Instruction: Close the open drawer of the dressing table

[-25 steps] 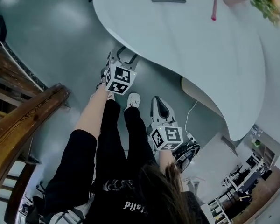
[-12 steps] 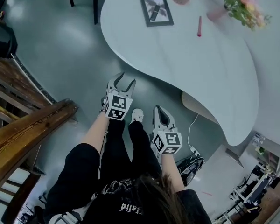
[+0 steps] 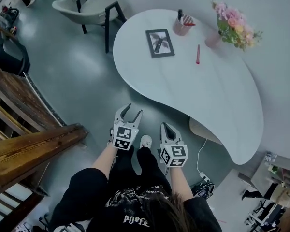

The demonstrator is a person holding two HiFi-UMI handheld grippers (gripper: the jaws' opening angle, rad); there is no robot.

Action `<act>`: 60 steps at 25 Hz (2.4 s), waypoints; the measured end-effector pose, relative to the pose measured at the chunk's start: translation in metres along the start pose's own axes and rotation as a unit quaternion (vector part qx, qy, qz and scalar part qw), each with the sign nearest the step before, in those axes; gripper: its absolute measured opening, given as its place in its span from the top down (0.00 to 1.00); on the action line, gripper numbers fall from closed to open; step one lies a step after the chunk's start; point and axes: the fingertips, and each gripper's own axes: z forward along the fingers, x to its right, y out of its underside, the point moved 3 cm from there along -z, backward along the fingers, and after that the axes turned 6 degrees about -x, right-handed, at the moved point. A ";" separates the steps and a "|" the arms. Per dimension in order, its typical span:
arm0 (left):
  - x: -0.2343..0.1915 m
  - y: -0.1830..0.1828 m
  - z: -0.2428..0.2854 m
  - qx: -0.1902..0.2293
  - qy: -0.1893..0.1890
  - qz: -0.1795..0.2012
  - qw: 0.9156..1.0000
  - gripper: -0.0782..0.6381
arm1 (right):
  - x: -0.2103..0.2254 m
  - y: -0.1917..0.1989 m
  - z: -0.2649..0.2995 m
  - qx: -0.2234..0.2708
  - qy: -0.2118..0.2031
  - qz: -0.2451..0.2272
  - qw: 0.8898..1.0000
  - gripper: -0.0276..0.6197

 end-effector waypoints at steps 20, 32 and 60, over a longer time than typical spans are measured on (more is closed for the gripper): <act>0.023 -0.064 -0.055 0.044 0.003 0.001 0.999 0.58 | 0.027 -0.070 -0.049 0.076 0.031 -0.002 0.997 0.92; 0.057 -0.072 -0.084 0.061 0.010 0.028 0.998 0.73 | 0.021 -0.077 -0.073 0.103 0.030 0.002 0.994 0.92; 0.084 -0.064 -0.094 0.077 -0.008 0.029 0.997 0.85 | 0.021 -0.059 -0.078 0.092 0.014 -0.029 0.995 0.92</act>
